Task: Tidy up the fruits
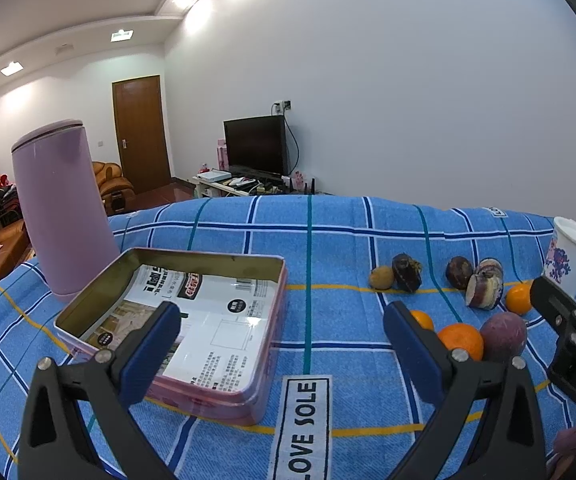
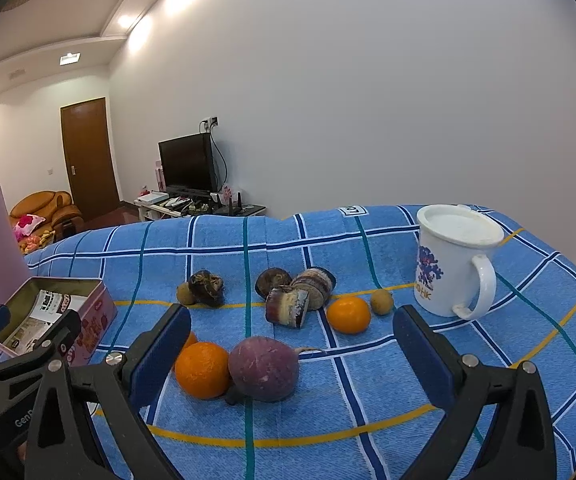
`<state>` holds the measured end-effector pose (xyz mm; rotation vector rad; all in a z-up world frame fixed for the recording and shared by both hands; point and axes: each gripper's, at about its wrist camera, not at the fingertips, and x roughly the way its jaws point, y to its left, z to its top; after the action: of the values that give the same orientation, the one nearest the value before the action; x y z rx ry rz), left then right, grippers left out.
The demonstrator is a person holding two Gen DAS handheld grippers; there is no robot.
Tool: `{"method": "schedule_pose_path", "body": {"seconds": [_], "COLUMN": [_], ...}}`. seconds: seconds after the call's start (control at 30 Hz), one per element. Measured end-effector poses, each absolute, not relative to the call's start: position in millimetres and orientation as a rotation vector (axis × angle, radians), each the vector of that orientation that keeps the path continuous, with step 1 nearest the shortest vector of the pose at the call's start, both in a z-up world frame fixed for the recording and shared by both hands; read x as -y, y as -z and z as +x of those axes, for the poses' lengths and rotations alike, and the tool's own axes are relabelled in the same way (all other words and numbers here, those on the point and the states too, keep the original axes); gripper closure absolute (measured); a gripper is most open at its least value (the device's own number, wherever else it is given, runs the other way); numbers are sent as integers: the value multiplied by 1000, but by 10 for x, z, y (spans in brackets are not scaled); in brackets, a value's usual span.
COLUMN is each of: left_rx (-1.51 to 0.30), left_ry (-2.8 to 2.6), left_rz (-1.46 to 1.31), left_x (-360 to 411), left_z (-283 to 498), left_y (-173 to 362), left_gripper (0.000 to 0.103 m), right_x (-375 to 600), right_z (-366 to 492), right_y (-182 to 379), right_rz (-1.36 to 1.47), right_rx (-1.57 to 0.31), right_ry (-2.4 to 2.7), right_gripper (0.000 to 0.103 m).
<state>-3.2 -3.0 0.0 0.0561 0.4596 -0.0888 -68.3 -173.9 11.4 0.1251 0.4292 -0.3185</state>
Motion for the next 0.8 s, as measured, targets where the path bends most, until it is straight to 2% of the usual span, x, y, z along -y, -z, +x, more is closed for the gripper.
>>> {"method": "schedule_pose_path", "body": {"seconds": [0.8], "left_rx": [-465], "left_ry": [85], "left_rz": [53], "left_x": [-4], "left_z": [-27], "left_y": [19], "left_gripper": [0], "right_x": [1745], "right_z": [-680], "right_y": [-116], "right_rz": [126], "right_rx": [-431], "right_ry": [316], "right_gripper": [1]}}
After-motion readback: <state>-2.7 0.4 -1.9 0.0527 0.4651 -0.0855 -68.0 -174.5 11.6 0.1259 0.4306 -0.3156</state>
